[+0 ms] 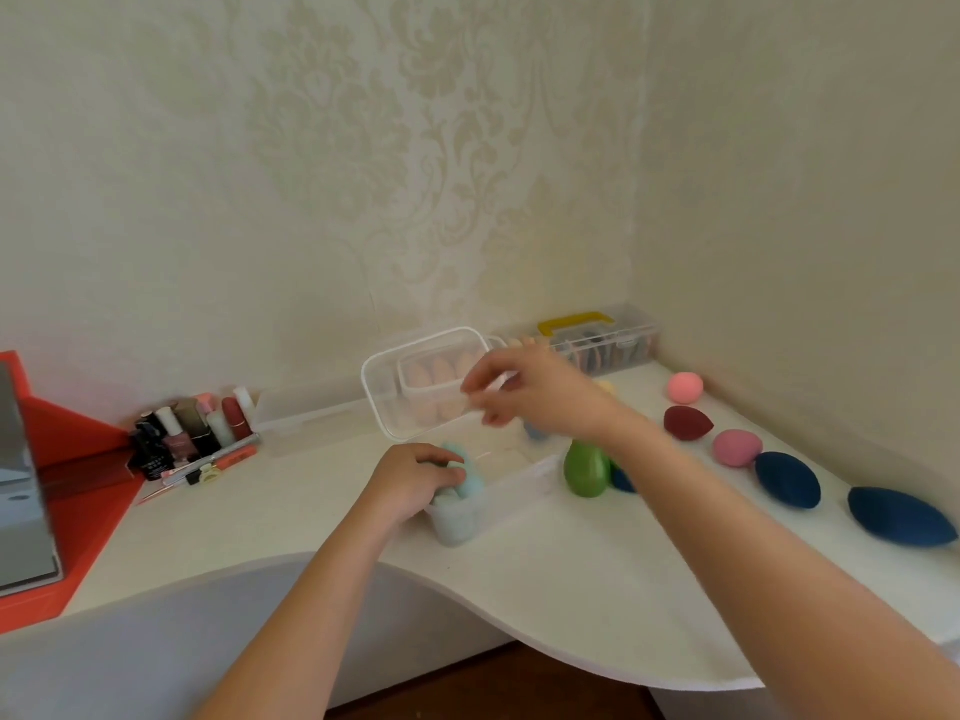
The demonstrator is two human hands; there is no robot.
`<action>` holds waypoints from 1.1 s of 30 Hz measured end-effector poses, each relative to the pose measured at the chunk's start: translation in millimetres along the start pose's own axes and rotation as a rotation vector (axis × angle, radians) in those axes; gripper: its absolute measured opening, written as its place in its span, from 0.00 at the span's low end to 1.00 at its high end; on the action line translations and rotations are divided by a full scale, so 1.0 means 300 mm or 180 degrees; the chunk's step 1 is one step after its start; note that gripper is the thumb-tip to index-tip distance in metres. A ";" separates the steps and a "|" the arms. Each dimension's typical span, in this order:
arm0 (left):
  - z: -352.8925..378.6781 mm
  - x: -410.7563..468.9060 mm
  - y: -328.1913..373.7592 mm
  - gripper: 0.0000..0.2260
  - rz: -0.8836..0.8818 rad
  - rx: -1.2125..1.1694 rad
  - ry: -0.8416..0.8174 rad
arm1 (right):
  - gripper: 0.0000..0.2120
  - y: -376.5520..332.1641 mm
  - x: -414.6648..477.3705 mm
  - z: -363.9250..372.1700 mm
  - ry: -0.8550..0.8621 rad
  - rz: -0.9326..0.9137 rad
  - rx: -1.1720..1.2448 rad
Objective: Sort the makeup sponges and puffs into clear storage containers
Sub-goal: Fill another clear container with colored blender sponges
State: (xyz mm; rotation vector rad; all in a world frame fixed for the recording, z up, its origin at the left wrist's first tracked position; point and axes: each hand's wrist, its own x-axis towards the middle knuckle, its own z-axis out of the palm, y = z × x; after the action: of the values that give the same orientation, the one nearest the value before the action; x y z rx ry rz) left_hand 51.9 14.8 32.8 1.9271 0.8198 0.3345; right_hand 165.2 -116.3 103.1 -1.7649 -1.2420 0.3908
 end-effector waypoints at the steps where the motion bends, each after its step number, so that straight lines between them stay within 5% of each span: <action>1: 0.000 0.000 -0.002 0.07 0.0012 -0.0011 0.0010 | 0.02 -0.002 -0.009 -0.049 0.0345 -0.0101 0.0276; 5: -0.001 -0.002 -0.004 0.07 0.0038 -0.0045 -0.0019 | 0.05 0.091 -0.015 -0.233 0.1298 0.0061 0.0142; 10: 0.001 0.000 -0.006 0.07 0.0030 -0.0051 -0.0007 | 0.07 0.326 0.015 -0.264 0.1144 0.0769 -0.0808; 19: 0.004 0.010 -0.017 0.06 -0.0013 -0.0095 0.0042 | 0.21 0.508 0.057 -0.157 0.0618 0.1062 -0.1967; 25: 0.005 0.008 -0.019 0.06 -0.0030 -0.0176 0.0048 | 0.18 0.500 0.047 -0.158 0.1033 0.0838 -0.1509; 30: 0.005 0.004 -0.015 0.06 -0.0024 -0.0190 0.0057 | 0.16 0.336 0.002 -0.196 0.2027 0.0490 0.0313; 33: 0.005 0.001 -0.014 0.07 -0.0020 -0.0161 0.0046 | 0.12 0.200 -0.037 -0.208 0.1986 0.0182 0.0439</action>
State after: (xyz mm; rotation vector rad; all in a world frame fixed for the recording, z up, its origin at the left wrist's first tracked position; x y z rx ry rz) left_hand 51.3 15.2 28.4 1.8767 0.8193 0.3624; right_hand 237.7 -161.3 84.8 -1.6275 -0.7030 -0.0504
